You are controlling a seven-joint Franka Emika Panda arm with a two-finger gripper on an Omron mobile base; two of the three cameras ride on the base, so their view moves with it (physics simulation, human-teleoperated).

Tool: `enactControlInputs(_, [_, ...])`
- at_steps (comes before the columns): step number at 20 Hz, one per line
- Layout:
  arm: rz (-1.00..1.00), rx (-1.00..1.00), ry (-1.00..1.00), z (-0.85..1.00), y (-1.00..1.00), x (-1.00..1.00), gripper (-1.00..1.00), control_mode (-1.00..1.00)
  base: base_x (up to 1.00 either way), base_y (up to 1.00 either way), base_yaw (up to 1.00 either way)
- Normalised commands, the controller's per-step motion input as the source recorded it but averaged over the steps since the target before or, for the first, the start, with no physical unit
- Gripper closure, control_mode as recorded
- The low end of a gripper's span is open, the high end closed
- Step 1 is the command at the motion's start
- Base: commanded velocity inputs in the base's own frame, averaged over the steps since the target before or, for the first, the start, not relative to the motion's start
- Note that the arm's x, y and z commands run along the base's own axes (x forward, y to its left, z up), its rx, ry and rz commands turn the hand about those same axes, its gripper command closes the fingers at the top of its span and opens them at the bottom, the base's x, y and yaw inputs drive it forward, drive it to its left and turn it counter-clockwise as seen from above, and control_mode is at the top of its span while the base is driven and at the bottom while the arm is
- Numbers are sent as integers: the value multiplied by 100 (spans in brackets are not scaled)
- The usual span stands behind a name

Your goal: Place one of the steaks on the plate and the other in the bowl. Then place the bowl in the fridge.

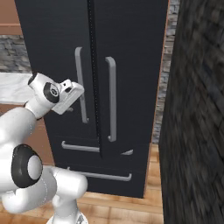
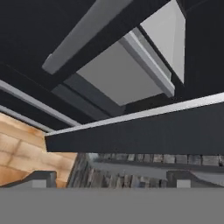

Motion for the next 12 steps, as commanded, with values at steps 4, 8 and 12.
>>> enactControlInputs(4, [34, -3, -1, -11, -53, 56, -100, -100, 0, 0, 0])
enactControlInputs(8, [15, -15, 5, -21, -49, 14, -100, -100, 0, 0, 0])
enactControlInputs(12, [2, -19, 4, -5, -42, -15, -100, -100, 0, 0, 0])
